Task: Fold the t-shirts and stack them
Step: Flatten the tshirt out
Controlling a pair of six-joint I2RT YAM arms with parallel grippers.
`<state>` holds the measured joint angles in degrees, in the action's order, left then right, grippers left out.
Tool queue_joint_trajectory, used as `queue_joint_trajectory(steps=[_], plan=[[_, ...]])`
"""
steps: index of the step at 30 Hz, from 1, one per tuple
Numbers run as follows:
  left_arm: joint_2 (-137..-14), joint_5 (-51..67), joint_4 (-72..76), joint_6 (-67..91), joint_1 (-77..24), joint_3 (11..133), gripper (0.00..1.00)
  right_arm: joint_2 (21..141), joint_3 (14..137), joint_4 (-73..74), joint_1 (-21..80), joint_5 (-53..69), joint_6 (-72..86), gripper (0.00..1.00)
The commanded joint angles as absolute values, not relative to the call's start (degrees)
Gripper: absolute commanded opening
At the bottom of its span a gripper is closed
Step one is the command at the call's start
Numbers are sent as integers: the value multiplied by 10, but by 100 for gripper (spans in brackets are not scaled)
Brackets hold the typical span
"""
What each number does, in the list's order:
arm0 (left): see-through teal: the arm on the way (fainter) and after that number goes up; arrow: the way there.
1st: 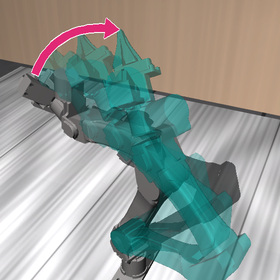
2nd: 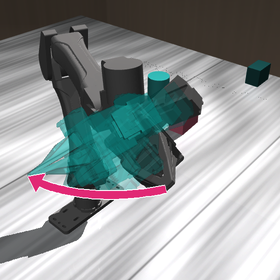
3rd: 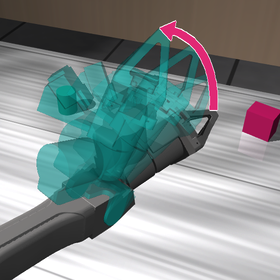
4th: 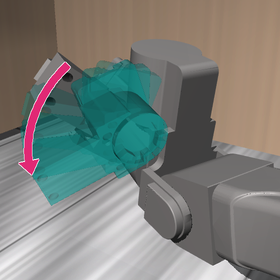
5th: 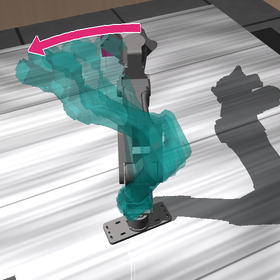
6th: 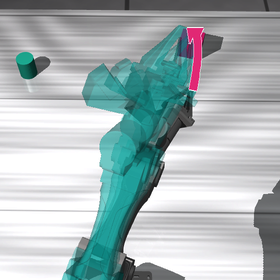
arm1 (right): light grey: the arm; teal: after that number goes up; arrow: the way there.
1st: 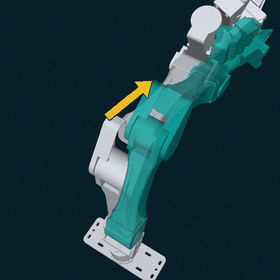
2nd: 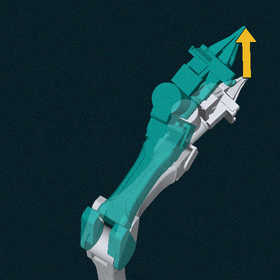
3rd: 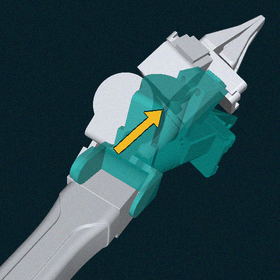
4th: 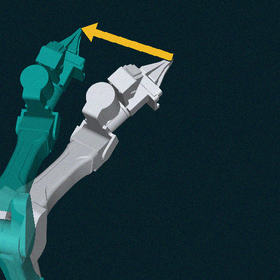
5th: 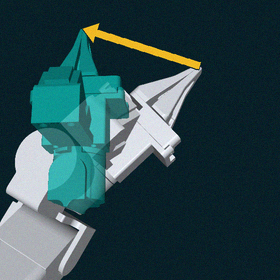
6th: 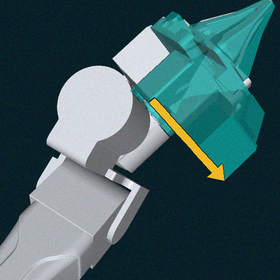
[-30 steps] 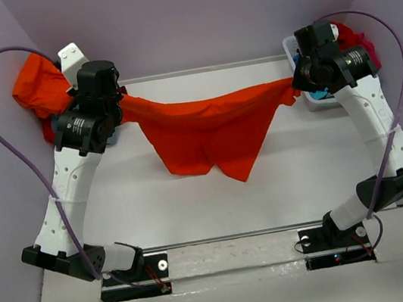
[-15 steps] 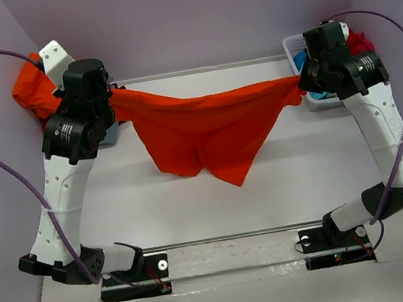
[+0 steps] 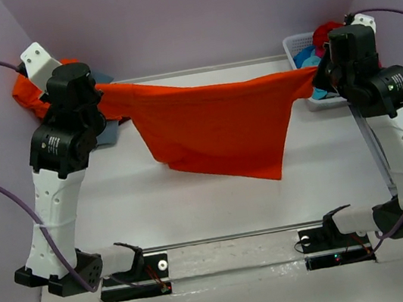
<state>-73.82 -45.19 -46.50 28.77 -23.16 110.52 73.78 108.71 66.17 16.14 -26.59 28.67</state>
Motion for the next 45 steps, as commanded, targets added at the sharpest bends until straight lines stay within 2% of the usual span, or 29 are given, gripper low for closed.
queue_joint_trajectory(steps=[1, 10, 17, 26, 32, 41, 45], plan=[[-708, -502, -436, 285, -229, 1132, 6, 733, 1093, 614, 157, -240, 268, 7], [-695, -521, -422, 275, -229, 1150, 6, 700, 1082, 565, 157, -195, 235, 7], [-679, -486, -342, 255, -229, 1052, 6, 720, 1072, 559, 157, -193, 235, 7], [-740, -434, -284, 252, -218, 998, 6, 773, 1018, 520, 157, -180, 234, 7], [-830, -351, -269, 258, -181, 1008, 6, 845, 1005, 482, 157, -177, 229, 7], [-1042, -257, -307, 243, -155, 1163, 6, 1019, 1165, 497, 146, -141, 231, 7], [-1160, -225, -340, 246, -144, 1304, 6, 1121, 1292, 521, 127, -118, 239, 7]])
